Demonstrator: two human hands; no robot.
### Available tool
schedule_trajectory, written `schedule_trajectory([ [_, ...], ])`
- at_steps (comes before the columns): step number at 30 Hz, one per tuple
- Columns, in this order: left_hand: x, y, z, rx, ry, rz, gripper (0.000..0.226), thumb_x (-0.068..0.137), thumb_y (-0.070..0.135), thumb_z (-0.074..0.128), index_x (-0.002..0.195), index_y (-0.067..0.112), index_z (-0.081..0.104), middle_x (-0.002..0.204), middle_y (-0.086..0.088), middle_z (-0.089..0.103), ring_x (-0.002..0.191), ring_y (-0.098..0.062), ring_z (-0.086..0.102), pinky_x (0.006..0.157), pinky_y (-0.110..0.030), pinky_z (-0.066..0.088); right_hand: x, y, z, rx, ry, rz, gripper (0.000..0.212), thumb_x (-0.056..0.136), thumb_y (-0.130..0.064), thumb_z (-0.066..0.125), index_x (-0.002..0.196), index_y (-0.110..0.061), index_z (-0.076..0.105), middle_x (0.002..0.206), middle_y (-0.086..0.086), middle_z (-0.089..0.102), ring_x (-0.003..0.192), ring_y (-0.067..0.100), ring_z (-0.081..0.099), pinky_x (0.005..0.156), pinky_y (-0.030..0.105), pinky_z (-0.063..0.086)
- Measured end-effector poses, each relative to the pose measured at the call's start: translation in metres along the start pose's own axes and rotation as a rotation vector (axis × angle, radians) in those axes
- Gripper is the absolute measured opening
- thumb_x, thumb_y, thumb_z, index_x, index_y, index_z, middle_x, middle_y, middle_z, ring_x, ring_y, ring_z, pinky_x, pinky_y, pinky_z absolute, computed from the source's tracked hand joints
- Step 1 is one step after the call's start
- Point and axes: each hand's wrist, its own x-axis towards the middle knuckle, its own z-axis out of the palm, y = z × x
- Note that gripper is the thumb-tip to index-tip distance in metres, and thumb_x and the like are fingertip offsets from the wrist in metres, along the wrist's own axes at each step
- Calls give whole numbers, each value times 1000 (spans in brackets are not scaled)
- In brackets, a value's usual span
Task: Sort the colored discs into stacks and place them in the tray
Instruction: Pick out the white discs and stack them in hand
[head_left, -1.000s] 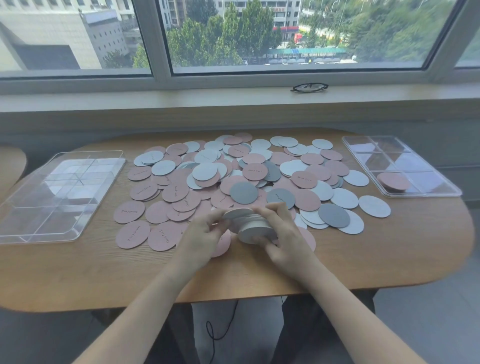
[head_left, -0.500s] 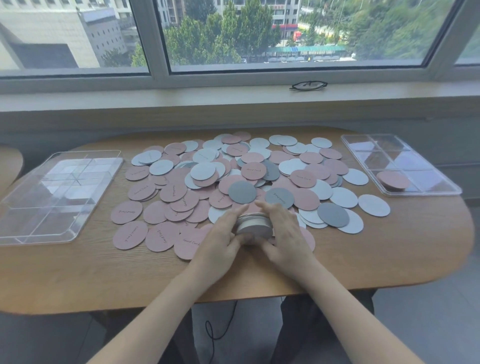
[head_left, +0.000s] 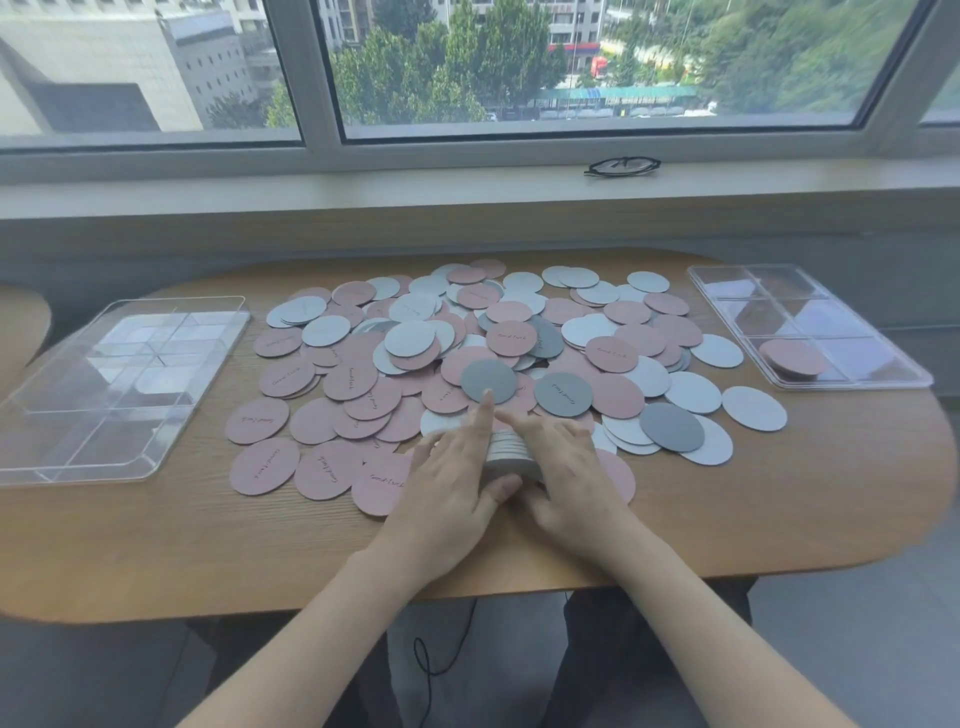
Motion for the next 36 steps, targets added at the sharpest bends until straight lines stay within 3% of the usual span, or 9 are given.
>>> schedule_trajectory([
  [4,6,-4,-9,51,-19,-17,92,84,82,0,159,30,10,162,14,21,148,-7,14,118,-27,5,1,0,3,1,24,2,56,81,-17,60,136,-20,48,120,-3,60,112,19,51,99,31,28],
  [7,16,-20,-20,60,234,-215,69,93,68,31,141,23,53,129,2,53,124,-22,45,105,-36,33,-1,1,0,35,70,47,57,74,-8,74,125,-21,53,112,-4,62,106,15,50,95,26,27],
  [9,22,-34,-25,261,279,-396,53,93,57,50,125,18,62,115,-3,54,113,-26,49,96,-38,38,-1,1,-3,67,73,83,56,73,-6,74,125,-19,56,113,-4,63,107,11,48,95,26,28],
  [12,26,-40,-25,408,124,-496,53,88,65,52,115,20,60,114,-2,54,114,-25,48,95,-37,38,-2,-1,-5,66,59,81,55,75,-8,75,124,-22,55,113,-8,62,109,10,49,97,28,30],
  [16,34,-39,-23,371,101,-506,51,85,64,58,115,24,58,115,0,53,116,-23,47,96,-36,36,-2,-1,-5,74,61,81,56,74,-7,75,124,-22,55,114,-9,62,109,9,48,98,29,32],
  [21,39,-36,-26,116,120,-518,42,81,44,71,117,26,59,112,5,56,113,-19,50,95,-35,38,-2,-2,-6,86,57,94,52,76,-10,75,124,-21,56,114,-8,62,109,11,49,98,31,34],
  [25,31,-28,-33,-156,183,-540,32,80,19,72,106,24,53,91,11,62,88,-13,58,72,-31,44,-2,-3,-5,103,58,70,51,79,-21,69,128,-24,55,117,-12,62,111,12,52,100,32,34],
  [32,9,-30,-51,-389,354,-401,25,89,10,69,95,31,56,96,16,64,85,-4,59,70,-20,44,-2,1,-3,155,-6,64,69,84,-10,70,147,-24,44,125,-6,58,117,16,50,104,28,34],
  [36,6,-20,-46,-420,218,-260,22,89,13,72,90,31,60,91,20,67,84,-4,63,75,-24,50,-1,0,-5,188,-30,53,64,90,-19,70,147,-28,42,124,-11,52,116,10,48,98,23,38],
])
